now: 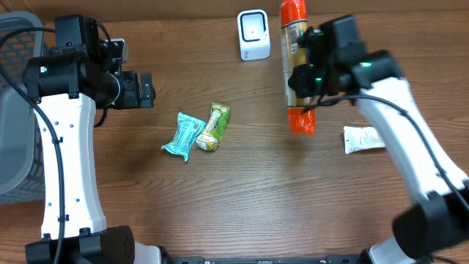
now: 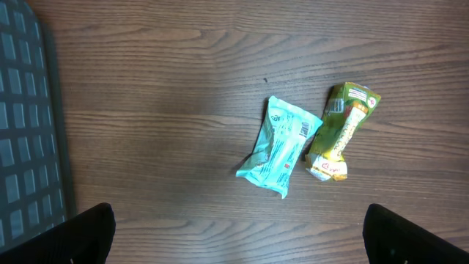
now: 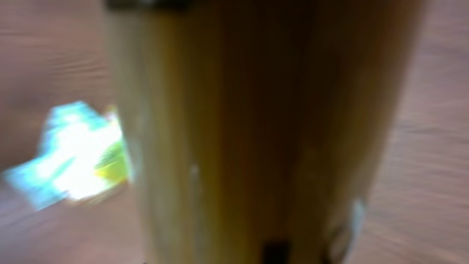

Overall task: Scan the item barcode
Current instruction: 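Lift the spaghetti package and hold it before the scanner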

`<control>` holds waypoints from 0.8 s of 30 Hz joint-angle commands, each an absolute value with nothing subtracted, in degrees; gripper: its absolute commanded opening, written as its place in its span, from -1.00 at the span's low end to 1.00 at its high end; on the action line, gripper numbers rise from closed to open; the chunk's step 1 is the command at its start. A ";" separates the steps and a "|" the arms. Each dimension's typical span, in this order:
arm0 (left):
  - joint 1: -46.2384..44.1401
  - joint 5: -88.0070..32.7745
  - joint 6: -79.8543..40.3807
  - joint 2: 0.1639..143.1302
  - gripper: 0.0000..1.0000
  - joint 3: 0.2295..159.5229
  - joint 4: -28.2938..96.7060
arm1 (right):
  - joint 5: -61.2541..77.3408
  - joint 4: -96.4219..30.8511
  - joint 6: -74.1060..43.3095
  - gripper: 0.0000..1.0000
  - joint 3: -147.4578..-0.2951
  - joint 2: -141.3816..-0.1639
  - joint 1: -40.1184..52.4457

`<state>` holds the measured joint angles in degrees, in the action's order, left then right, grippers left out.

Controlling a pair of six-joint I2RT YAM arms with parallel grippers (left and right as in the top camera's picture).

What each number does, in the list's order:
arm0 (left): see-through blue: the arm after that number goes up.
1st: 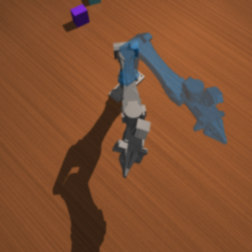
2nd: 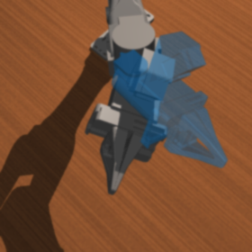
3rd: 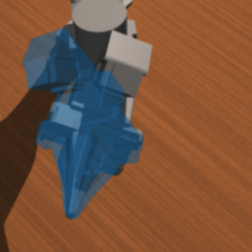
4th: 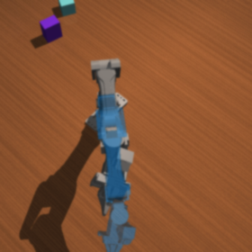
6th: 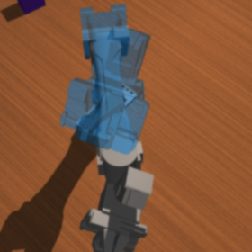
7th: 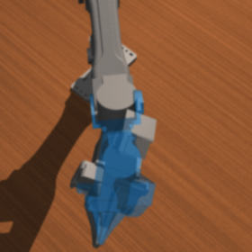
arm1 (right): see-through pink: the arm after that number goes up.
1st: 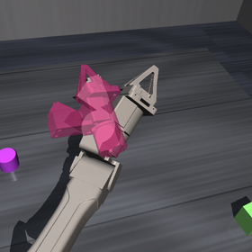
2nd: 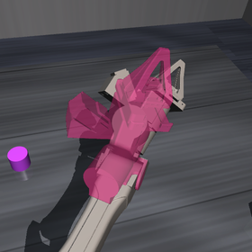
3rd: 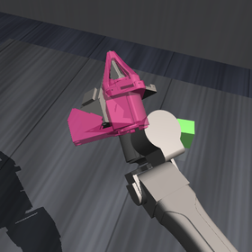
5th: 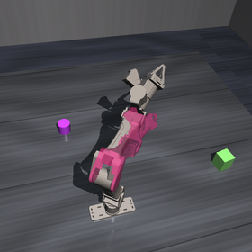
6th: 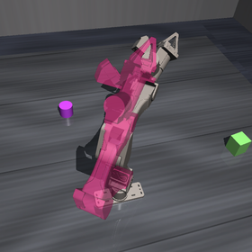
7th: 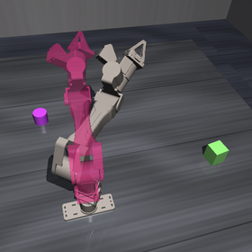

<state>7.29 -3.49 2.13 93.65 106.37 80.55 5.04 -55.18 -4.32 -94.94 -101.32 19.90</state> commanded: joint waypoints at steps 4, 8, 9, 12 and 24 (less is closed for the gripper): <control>7.70 -4.08 3.42 93.73 0.99 106.24 80.53 | -23.16 -47.22 -7.31 -0.93 -100.29 -106.72 22.87; 7.70 -4.08 3.42 93.73 0.99 106.24 80.51 | -26.20 -44.91 -5.45 -0.93 -108.51 -110.19 22.87; 7.70 -4.08 3.42 93.73 0.99 106.24 80.53 | -27.22 -44.07 -4.03 -0.93 -110.69 -111.24 22.87; 7.70 -4.08 3.42 93.73 0.99 106.24 80.53 | -33.30 -40.21 1.69 -0.93 -115.46 -114.74 23.55; 7.70 -4.08 3.42 93.73 0.99 106.24 80.53 | -46.85 -11.05 37.06 -0.93 -116.22 -128.95 25.34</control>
<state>7.29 -3.49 2.13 93.65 106.37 80.55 -44.36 -13.80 24.27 -114.59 -127.46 25.12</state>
